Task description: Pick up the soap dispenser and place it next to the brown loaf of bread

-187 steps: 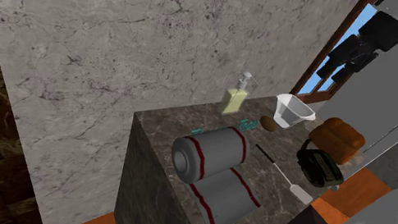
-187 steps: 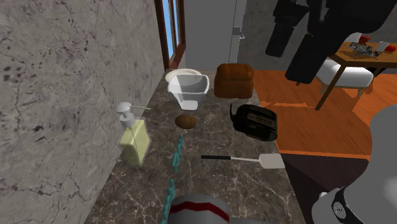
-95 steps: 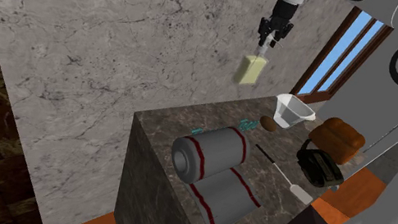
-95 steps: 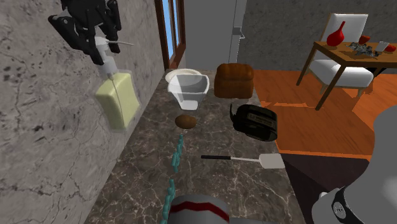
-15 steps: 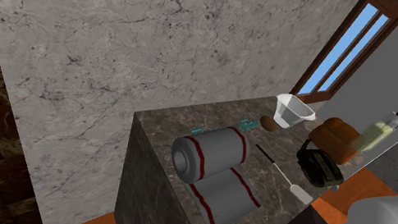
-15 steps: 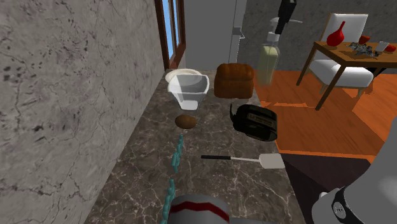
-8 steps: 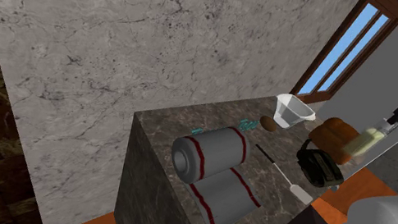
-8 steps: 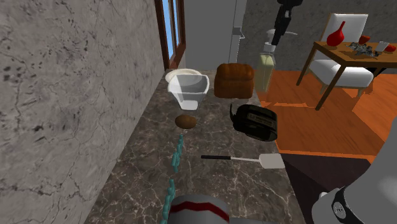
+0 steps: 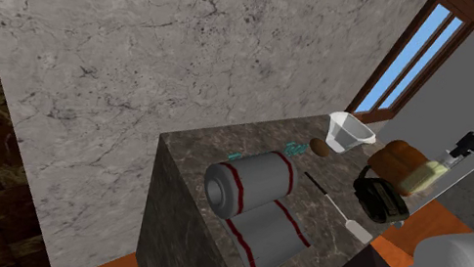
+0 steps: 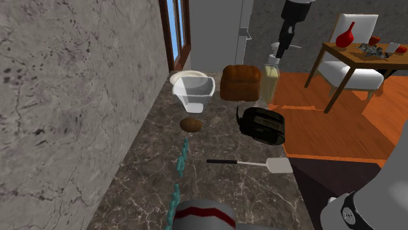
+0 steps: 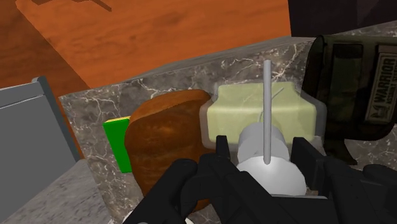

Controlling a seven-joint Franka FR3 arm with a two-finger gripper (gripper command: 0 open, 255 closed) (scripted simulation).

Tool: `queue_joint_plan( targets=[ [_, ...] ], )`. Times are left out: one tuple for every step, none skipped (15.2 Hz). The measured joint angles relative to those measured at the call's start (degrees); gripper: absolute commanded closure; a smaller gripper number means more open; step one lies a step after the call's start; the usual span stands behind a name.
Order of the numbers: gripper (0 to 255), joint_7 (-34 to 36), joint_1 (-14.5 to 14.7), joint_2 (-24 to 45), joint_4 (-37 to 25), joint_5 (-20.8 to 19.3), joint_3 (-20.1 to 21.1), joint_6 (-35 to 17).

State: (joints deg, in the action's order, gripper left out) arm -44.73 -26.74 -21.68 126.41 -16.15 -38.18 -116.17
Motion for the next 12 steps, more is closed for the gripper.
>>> queue_joint_plan(
  targets=[
    [255, -0.09, 0.00, 0.25, 0.55, 0.01, -0.26, -0.81],
    [255, 0.01, -0.03, 0.34, 1.37, -0.08, -0.39, -1.70],
    [255, 0.05, -0.06, 0.40, 1.98, -0.15, -0.50, -2.37],
    [255, 0.00, -0.04, 0.66, 2.45, -0.12, -0.72, -3.09],
    [255, -0.08, -0.01, 1.00, 3.00, -0.08, -0.99, -3.96],
    [255, -0.06, 0.06, 1.35, 3.55, -0.01, -1.19, -4.82],
    [255, -0.11, 0.08, 1.59, 4.05, 0.00, -1.38, -5.55],
    [255, -0.09, 0.06, 1.74, 4.64, -0.04, -1.53, -6.29],
    [255, -0.14, 0.06, 2.02, 5.34, -0.04, -1.78, -7.24],
    [255, -0.20, 0.12, 2.41, 5.93, 0.03, -2.05, -8.19],
    [255, -0.41, 0.19, 2.89, 6.33, 0.18, -2.39, -9.05],
    [255, -0.43, 0.24, 3.21, 6.91, 0.22, -2.60, -9.92]
  ],
)
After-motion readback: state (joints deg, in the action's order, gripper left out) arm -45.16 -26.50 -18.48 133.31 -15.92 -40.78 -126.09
